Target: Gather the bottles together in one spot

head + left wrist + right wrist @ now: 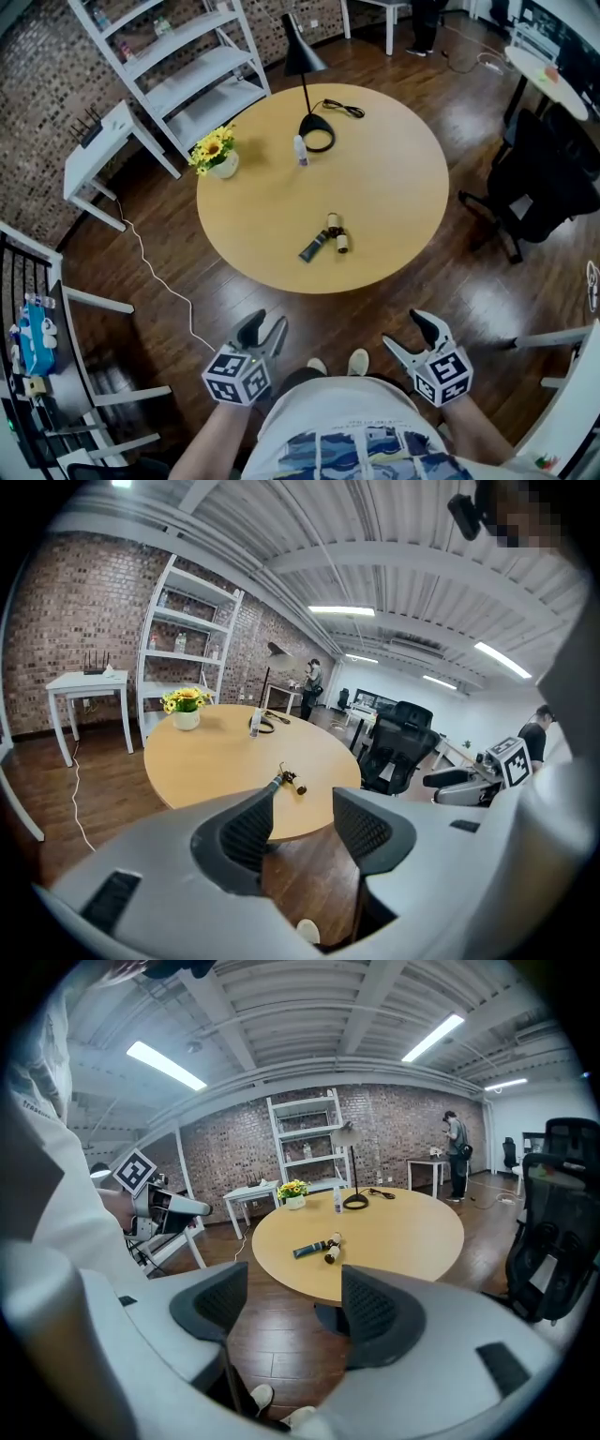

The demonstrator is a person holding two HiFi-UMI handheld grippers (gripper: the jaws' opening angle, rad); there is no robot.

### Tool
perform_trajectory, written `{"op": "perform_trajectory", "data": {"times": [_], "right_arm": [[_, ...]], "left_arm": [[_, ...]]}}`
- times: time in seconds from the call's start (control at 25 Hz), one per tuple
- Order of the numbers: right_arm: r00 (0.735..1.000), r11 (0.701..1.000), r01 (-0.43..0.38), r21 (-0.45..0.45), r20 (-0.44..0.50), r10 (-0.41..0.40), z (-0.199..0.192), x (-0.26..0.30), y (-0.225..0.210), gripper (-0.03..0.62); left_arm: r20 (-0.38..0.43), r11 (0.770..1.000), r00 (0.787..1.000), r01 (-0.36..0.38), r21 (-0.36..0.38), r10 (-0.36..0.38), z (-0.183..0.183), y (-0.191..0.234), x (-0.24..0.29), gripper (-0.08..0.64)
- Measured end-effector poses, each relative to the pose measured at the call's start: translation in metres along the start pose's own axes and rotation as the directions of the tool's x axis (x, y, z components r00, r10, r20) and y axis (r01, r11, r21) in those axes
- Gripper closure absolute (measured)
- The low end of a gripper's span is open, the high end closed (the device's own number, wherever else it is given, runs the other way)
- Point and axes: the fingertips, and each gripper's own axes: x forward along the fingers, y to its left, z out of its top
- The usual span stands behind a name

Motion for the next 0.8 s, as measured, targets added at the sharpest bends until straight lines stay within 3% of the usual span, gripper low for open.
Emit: {"op": "perform_trajectory", "data": {"times": [0.16, 0.32, 0.52, 0.8], "right_arm": [[0.998, 0.993, -0.064, -0.095, -0.003, 0.064, -0.012, 0.007, -0.014, 0.255], [0.989, 0.962, -0.145, -0.23, -0.071, 0.132, -0.02, 0.022, -0.015, 0.255], [0.966, 0.864, -0.252, -0.435, -0.164, 0.199, -0.011, 0.062, -0.012, 0.268], [0.933, 0.682, -0.352, -0.64, -0.298, 0.202, 0.009, 0.151, 0.006, 0.268]], "left_arm": [[-0.019, 1.0, 1.0, -0.011, 0.02, 0.011, -0.005, -0.011, 0.013, 0.382], [-0.065, 0.999, 0.998, 0.007, 0.041, -0.004, -0.011, -0.019, 0.029, 0.382], [-0.084, 0.998, 0.995, 0.048, 0.03, -0.045, -0.005, -0.011, 0.052, 0.382], [-0.074, 0.997, 0.995, 0.073, 0.026, -0.071, 0.016, 0.038, 0.07, 0.382]]}}
